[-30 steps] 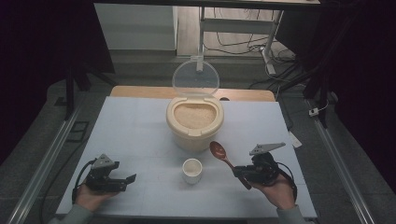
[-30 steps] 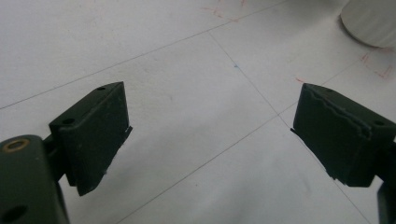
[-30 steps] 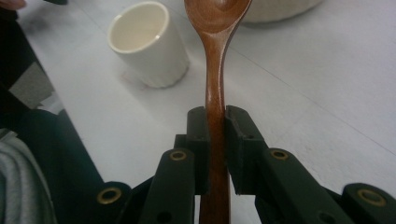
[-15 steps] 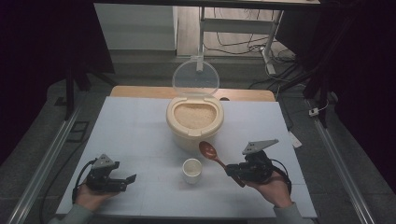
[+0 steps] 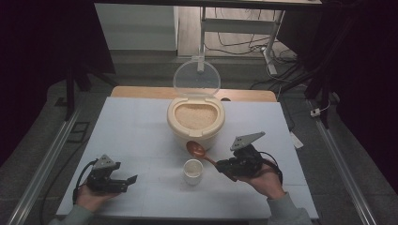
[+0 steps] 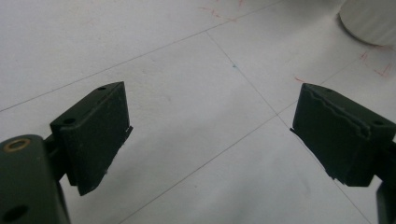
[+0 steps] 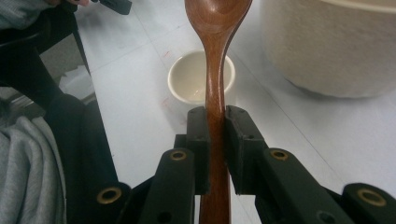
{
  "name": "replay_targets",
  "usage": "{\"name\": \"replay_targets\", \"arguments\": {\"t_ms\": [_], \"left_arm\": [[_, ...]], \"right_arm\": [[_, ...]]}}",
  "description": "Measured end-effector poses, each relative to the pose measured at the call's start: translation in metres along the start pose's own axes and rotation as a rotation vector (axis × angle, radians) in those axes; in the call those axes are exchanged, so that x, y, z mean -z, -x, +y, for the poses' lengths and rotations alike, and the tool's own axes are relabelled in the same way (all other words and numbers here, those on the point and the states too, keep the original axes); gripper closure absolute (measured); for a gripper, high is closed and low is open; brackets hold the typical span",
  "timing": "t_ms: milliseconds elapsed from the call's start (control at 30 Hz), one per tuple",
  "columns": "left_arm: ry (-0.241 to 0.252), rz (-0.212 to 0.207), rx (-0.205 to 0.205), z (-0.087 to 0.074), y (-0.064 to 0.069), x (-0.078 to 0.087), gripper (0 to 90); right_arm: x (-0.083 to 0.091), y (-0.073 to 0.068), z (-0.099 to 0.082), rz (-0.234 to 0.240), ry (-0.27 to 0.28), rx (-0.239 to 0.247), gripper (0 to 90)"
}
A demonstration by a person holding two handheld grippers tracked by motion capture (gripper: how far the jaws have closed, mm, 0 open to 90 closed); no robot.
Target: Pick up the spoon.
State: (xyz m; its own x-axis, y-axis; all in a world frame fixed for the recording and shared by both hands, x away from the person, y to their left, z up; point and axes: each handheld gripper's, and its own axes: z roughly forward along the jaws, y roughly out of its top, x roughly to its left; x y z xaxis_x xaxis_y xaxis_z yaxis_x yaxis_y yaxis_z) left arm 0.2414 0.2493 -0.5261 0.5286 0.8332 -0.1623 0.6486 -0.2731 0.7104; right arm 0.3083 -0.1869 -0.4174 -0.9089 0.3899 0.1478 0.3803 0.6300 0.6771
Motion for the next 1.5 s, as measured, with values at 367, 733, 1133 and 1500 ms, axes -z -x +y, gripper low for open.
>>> {"name": "replay_targets", "arguments": {"t_ms": [367,733,1133,1500], "left_arm": [[0.005,-0.001,-0.006,0.000,0.001,0.000,11.1],[0.019,-0.014,-0.032,0.004,0.006,0.005,12.3],[0.036,-0.047,-0.096,0.015,0.017,0.013,13.0],[0.099,-0.107,-0.260,0.060,0.056,0.038,14.2]], "right_arm": [[-0.021,-0.006,0.016,0.042,-0.057,0.065,80.2],[-0.032,-0.010,0.023,0.057,-0.090,0.118,80.2],[-0.031,-0.010,0.023,0.057,-0.092,0.134,80.2],[-0.038,-0.012,0.024,0.071,-0.100,0.138,80.2]]}}
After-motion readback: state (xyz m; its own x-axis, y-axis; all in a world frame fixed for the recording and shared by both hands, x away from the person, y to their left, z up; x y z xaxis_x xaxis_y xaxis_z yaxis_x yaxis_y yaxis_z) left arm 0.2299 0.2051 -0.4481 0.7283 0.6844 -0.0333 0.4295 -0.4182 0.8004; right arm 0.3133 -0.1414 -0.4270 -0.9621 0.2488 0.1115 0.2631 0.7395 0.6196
